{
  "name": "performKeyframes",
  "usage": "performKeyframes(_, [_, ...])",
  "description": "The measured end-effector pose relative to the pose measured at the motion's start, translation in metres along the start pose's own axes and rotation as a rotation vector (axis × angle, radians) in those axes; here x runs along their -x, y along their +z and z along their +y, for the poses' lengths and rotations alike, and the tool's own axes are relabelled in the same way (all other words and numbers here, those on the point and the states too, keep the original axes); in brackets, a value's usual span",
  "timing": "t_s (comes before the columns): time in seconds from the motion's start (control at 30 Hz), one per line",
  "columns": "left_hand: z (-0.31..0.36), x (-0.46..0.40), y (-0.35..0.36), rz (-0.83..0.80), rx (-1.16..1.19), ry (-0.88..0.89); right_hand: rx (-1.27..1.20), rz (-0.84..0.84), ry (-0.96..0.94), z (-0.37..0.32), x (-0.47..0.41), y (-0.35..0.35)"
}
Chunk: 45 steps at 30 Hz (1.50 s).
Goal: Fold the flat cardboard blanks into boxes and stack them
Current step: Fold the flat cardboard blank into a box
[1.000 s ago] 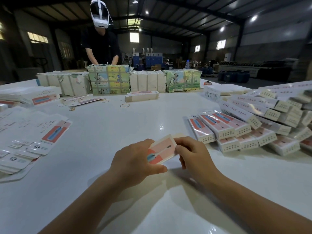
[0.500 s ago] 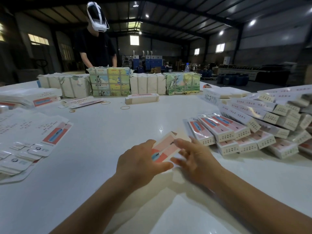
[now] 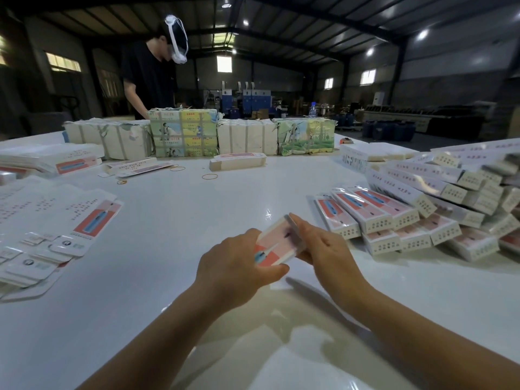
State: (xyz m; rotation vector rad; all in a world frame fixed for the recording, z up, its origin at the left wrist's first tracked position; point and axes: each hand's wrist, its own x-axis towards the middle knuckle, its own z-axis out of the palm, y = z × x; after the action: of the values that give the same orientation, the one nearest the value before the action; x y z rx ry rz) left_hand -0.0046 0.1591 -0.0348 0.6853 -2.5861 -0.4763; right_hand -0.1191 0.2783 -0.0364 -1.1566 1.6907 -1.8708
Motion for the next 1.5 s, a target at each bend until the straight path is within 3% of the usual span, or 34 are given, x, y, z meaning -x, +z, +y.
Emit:
performKeyframes(0.13, [0.001,0.000,0.000,0.026,-0.073,0.018,-0.248,0.031,0.148,-0.001,-0.008,-0.003])
performKeyframes(0.33, [0.000,0.001,0.002,0.053,-0.041,0.049,-0.220,0.112,0.105,-0.002,-0.006,-0.004])
performKeyframes(0.8, [0.002,0.002,0.001,0.078,-0.086,0.091,-0.108,0.121,-0.011,-0.002,-0.004,-0.005])
performKeyframes(1.0, [0.002,0.001,-0.001,0.030,-0.129,0.059,0.008,0.063,-0.030,-0.002,-0.003,-0.003])
performKeyframes(1.17, [0.007,0.003,0.000,0.082,-0.194,0.057,0.470,0.049,-0.256,0.001,0.005,0.001])
performKeyframes(1.3, [0.011,0.004,0.004,0.149,-0.246,0.068,0.589,0.038,-0.262,0.004,0.007,0.004])
performKeyframes(1.4, [0.006,0.002,0.002,0.142,-0.216,0.067,0.500,0.007,-0.216,0.000,0.008,0.004])
performKeyframes(1.5, [-0.003,-0.001,-0.003,0.119,-0.130,0.053,0.218,-0.046,-0.095,-0.004,0.003,0.001])
